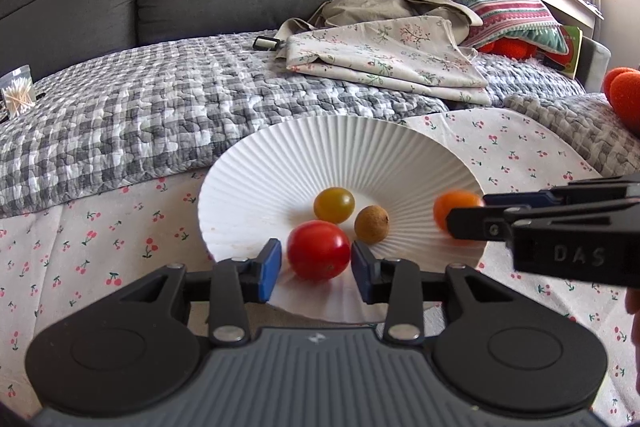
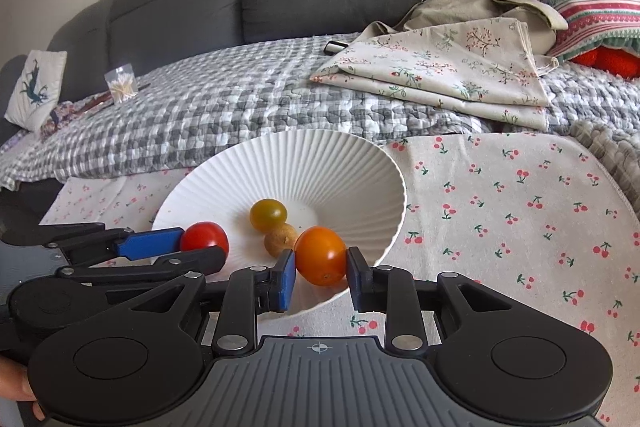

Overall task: Organize fruits
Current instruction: 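Carry the red tomato and small orange into the bowl and release both, then move the left tool to a brown kiwi on the cloth and grasp it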

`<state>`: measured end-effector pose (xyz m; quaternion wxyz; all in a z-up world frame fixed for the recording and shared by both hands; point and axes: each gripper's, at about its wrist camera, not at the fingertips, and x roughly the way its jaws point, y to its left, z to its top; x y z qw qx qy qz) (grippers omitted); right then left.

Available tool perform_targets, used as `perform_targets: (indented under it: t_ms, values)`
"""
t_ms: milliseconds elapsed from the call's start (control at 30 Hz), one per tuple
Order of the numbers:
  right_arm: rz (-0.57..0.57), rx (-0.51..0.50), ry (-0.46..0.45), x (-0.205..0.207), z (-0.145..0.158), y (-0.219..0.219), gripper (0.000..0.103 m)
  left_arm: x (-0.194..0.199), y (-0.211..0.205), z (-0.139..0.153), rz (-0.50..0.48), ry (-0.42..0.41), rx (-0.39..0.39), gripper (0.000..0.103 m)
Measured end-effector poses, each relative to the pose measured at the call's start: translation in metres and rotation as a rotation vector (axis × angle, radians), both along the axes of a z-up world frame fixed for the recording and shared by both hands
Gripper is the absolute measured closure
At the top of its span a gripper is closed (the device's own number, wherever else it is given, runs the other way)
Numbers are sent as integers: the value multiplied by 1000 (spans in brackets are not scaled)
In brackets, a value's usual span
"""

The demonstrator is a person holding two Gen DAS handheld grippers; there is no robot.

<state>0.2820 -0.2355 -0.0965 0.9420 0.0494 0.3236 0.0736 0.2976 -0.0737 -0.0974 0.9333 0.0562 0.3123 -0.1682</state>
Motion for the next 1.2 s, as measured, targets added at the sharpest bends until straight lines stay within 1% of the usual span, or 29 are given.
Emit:
perform_targets:
  t_ms: [33, 100, 133, 167, 333, 367, 500, 567, 600, 800, 867, 1033, 1200]
  values:
    - [-5, 6, -5, -1, 2, -2, 71, -1, 1, 1, 2, -3, -4, 57]
    - [-18, 34, -15, -3, 6, -7, 66, -1, 4, 4, 8, -7, -17, 46]
    - [-23, 52, -18, -3, 9, -10, 62, -2, 6, 6, 12, -9, -25, 44]
    - [-26, 70, -20, -4, 10, -12, 59, -2, 7, 8, 15, -8, -32, 43]
    - [-60, 149, -20, -10, 20, -33, 57, -7, 19, 16, 33, -2, -56, 39]
    - [-70, 171, -19, -11, 22, -38, 53, -8, 21, 17, 42, 3, -59, 38]
    - [-102, 249, -16, -21, 28, -58, 47, -18, 32, 19, 64, 36, -62, 35]
    - [-108, 280, -19, -27, 31, -63, 39, -24, 37, 22, 75, 49, -68, 35]
    - [-107, 288, -19, -31, 32, -64, 38, -27, 40, 24, 77, 53, -72, 35]
    - [-70, 280, -23, -56, 39, -59, 27, -51, 47, 33, 87, 91, -82, 33]
    - [-66, 280, -26, -68, 41, -57, 19, -61, 49, 35, 86, 105, -84, 31]
    - [-35, 243, -30, -93, 45, -47, 16, -88, 51, 38, 81, 107, -81, 28]
    - [-21, 224, -27, -115, 45, -39, 10, -113, 50, 37, 86, 119, -86, 24]
